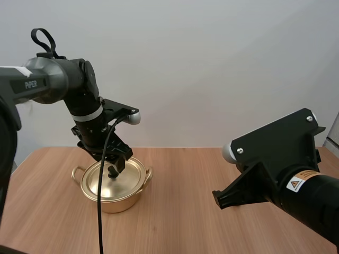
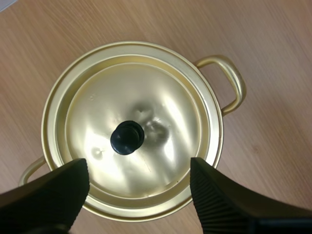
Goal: Open the pot, put the car inside, and close it
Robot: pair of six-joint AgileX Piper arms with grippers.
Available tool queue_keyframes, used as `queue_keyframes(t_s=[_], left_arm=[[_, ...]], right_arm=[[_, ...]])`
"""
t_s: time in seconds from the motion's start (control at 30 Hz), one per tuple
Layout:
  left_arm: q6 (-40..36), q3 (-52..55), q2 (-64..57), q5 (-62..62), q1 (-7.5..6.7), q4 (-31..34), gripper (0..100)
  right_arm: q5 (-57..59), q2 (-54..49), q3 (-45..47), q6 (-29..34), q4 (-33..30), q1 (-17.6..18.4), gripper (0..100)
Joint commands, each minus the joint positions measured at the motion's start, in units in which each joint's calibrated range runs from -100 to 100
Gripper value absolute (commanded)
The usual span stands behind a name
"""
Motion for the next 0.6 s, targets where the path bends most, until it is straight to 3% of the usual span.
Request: queue_keyframes(t_s=[0.0, 0.57], left_arm=[[-0.03, 0.14, 0.61, 0.02, 0.03, 0.2, 97], [-0.41, 0.14, 7.66, 0.02, 0.03, 0.2, 96]], right_arm=[[0.0, -0.02, -0.08, 0.0, 0.0, -0.02, 0], [0.0, -0.02, -0.08, 0.0, 0.0, -0.02, 0]])
